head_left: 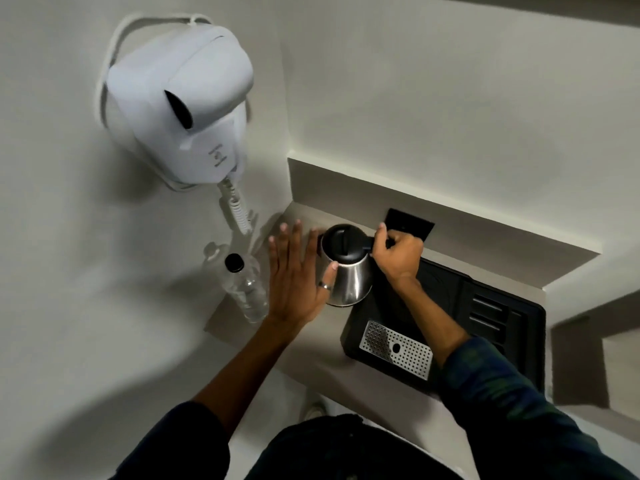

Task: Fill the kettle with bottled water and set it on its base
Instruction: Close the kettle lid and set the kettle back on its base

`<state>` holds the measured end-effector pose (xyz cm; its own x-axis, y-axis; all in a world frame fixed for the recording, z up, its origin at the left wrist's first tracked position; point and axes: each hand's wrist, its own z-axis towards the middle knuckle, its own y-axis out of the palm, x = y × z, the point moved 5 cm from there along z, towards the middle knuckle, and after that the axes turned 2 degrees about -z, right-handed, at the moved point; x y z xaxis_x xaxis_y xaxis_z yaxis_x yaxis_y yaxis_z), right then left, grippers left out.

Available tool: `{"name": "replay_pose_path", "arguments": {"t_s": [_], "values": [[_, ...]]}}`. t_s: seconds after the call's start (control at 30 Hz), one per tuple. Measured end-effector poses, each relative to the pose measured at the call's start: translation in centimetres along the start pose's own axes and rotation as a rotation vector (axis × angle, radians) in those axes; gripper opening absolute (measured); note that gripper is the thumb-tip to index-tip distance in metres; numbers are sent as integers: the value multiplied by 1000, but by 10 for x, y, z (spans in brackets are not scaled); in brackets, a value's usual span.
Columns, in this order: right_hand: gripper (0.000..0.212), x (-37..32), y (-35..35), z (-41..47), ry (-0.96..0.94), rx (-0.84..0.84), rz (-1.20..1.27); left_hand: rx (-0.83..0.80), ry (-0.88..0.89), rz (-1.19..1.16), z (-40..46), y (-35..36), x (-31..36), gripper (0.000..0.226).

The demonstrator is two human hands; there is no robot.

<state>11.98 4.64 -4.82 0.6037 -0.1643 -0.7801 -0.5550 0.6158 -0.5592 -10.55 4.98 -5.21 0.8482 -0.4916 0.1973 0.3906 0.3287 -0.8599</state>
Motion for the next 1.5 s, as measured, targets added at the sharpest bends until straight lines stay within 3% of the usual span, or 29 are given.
{"name": "replay_pose_path", "arguments": {"t_s": [0.17,0.37,0.57,0.8,1.13,1.2,1.37,1.5], "values": [[59,23,-73,21,4,168,-19,-36,83,-68,28,20,29,79],[62,80,-132,18,92,241,-46,-151,167,-132,49,45,71,79],[61,121,-143,3,237,260,-46,-182,236,-163,54,62,101,76],[58,115,-145,-11,161,240,-134,-203,271,-174,53,70,112,75],[47,108,-142,-32,162,387,-251,-259,256,-168,42,68,104,74],[37,105,-140,-41,98,358,-338,-263,265,-171,39,66,103,74],[59,97,-127,-58,143,128,-501,-272,289,-179,28,66,100,74],[63,82,-125,-62,164,71,-591,-284,324,-186,21,69,98,73]]}}
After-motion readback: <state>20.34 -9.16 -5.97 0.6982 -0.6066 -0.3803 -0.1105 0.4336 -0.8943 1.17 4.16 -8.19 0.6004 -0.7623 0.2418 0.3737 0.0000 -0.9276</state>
